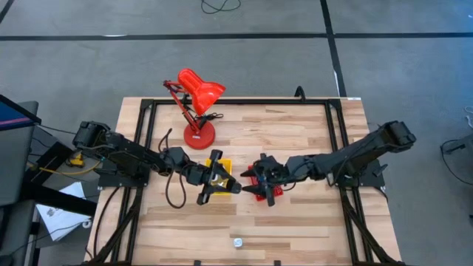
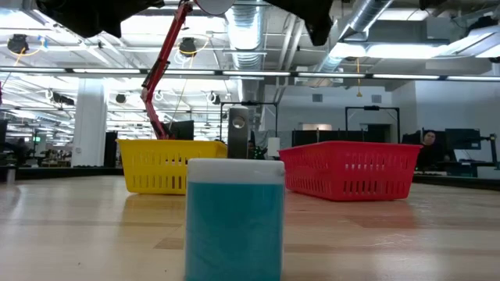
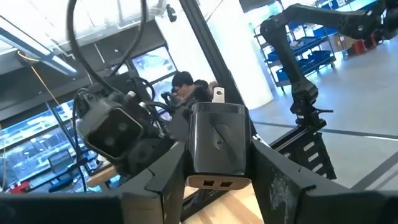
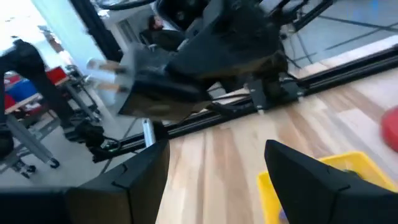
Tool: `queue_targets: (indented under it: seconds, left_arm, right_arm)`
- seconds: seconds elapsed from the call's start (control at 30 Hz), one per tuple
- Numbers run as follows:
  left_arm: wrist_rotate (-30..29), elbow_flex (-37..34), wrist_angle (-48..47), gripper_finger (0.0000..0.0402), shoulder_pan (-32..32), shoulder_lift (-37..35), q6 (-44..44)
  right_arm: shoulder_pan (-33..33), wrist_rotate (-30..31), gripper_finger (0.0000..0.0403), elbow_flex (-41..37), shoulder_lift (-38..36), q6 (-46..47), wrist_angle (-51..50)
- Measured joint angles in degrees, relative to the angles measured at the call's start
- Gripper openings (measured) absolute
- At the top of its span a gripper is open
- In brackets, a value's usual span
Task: Pick & Place Office items
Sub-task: Put the black charger adapter into the yellow bin
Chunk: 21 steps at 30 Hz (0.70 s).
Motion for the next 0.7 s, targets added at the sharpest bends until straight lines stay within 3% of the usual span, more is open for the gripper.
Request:
queue_targets:
  seconds: [0.33, 0.7]
  left_arm:
    - [2.23, 0.02, 1.46, 0.0154, 0.04, -0.02, 0.26]
    - [2.58, 0.04, 1.17, 0.0157, 0.00, 0.00, 1.84]
  right_arm:
    - [0.17, -2.04, 0.0256, -0.02, 8.40, 0.20, 19.27]
    - [3.24, -1.90, 0.0256, 0.00, 7.90, -4.35, 25.31]
